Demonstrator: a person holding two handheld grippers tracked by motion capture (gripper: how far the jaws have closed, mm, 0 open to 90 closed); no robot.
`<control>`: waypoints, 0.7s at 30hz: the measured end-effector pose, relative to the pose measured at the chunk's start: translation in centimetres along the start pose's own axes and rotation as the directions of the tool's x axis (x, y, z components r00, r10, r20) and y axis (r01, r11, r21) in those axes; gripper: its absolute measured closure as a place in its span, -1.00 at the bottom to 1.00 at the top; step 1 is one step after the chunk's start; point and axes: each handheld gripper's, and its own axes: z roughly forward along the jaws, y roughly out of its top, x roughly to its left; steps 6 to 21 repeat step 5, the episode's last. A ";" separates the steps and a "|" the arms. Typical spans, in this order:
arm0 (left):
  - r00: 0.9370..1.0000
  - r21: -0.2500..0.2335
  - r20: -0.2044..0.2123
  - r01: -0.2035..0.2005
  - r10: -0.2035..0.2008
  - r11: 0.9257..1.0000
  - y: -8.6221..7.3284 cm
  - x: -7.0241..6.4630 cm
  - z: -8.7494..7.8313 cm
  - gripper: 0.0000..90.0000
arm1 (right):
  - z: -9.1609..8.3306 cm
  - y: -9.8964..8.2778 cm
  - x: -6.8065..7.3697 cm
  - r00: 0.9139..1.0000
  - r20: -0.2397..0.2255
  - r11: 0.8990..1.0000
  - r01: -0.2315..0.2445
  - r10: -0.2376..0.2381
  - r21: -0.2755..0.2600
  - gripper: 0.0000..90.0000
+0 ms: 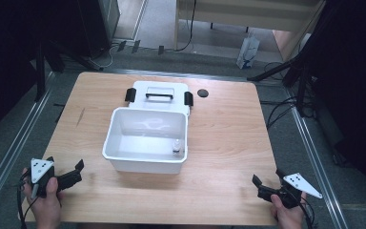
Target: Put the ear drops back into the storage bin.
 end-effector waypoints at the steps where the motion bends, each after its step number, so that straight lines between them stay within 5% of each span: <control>1: 1.000 0.000 0.000 -0.001 0.001 1.000 0.0 0.0 0.0 -1.00 | 0.1 -0.1 0.0 1.000 -0.007 1.000 -0.002 0.003 0.006 -1.00; 21: 1.000 -0.002 -0.003 0.005 -0.005 1.000 0.0 0.0 0.0 -1.00 | 0.1 -0.1 0.2 1.000 -0.006 1.000 0.008 -0.008 0.010 -1.00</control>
